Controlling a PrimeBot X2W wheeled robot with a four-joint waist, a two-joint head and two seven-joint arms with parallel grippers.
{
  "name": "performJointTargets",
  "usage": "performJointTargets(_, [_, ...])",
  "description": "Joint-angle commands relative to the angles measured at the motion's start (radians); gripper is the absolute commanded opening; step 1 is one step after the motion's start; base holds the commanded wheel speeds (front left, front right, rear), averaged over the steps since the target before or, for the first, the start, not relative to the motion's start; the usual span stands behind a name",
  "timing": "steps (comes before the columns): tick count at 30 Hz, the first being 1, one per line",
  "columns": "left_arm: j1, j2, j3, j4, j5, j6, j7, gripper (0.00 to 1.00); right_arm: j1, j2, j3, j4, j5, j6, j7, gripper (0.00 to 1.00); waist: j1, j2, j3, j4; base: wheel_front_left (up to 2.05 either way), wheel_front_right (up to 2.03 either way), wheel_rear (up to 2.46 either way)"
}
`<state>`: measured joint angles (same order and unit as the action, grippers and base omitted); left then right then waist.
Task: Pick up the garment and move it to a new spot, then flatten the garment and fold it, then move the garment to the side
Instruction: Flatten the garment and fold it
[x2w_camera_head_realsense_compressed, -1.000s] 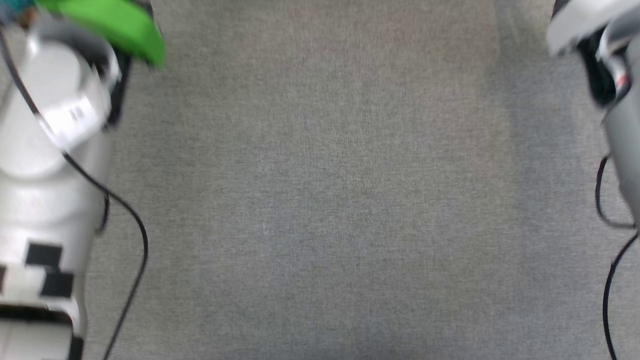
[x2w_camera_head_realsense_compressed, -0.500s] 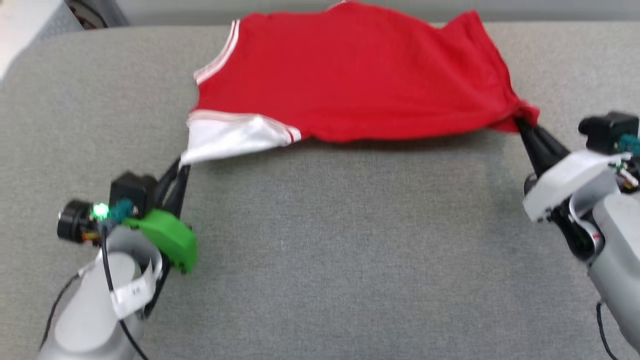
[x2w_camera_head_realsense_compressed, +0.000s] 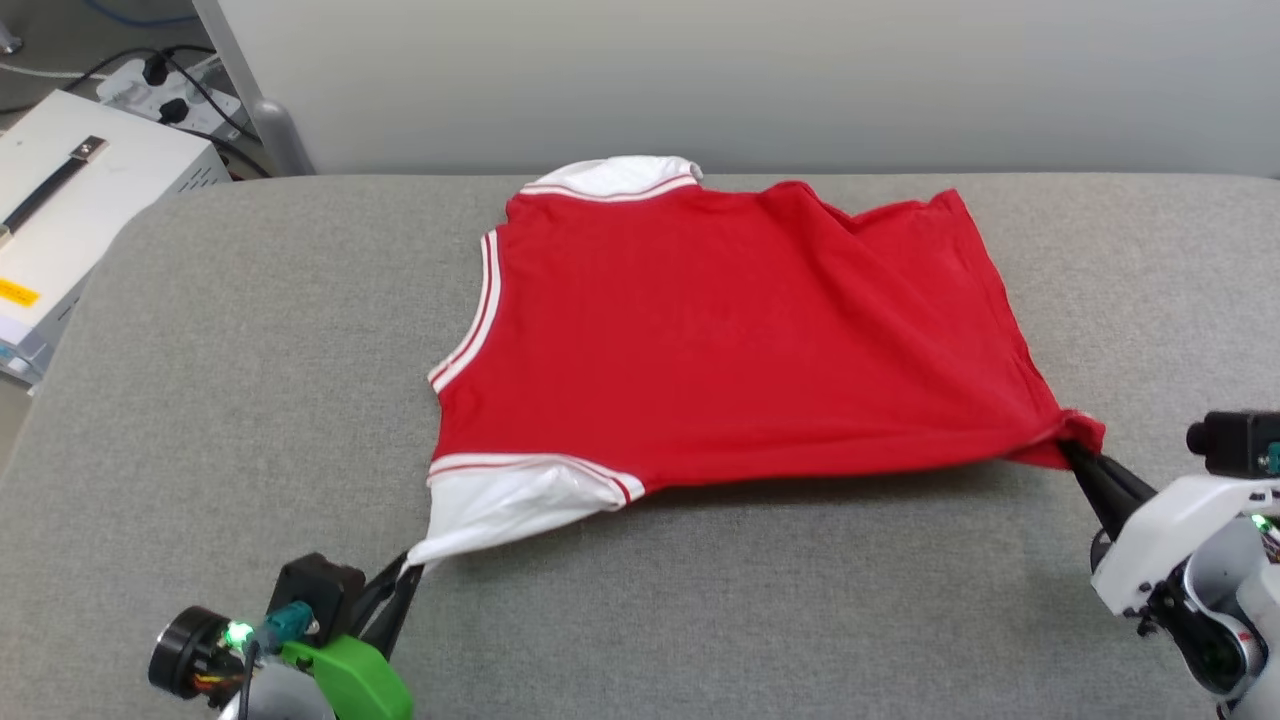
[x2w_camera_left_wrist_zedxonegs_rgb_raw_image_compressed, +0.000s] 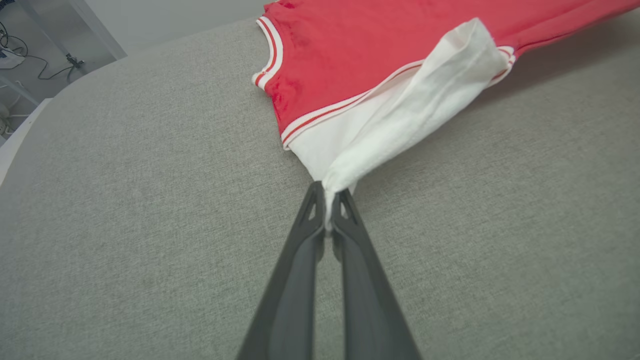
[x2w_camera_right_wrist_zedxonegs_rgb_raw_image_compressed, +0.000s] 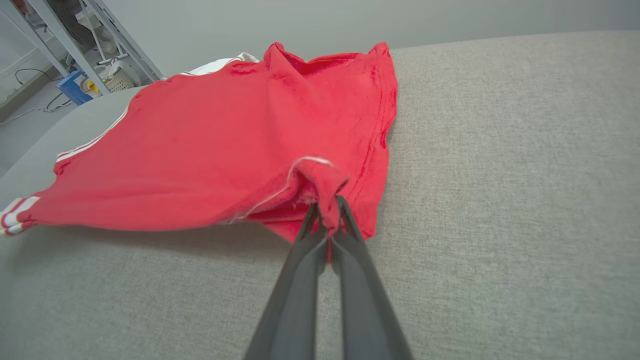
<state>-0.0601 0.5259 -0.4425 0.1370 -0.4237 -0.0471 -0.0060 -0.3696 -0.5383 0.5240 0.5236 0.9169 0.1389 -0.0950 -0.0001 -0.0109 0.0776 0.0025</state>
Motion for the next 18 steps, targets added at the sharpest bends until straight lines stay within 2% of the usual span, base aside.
performJointTargets(1, [0.039, 0.015, -0.005, -0.027, -0.011, 0.008, 0.014, 0.00, 0.045, -0.016, -0.009, -0.012, 0.023, -0.008, 0.017, 0.00, 0.0001, 0.0109, -0.038, 0.006, 0.00, 0.00, 0.00])
performJointTargets(11, [0.237, 0.092, -0.056, -0.196, -0.063, 0.000, 0.137, 0.00, 0.283, -0.082, -0.050, -0.150, 0.115, -0.008, 0.154, 0.00, 0.0001, 0.0109, -0.113, 0.007, 0.00, 0.00, 0.00])
performJointTargets(18, [0.331, 0.154, -0.092, -0.276, -0.128, -0.028, 0.237, 0.00, 0.428, -0.116, -0.120, -0.236, 0.129, -0.008, 0.253, 0.00, 0.0001, 0.0109, -0.139, 0.004, 0.00, 0.00, 0.00])
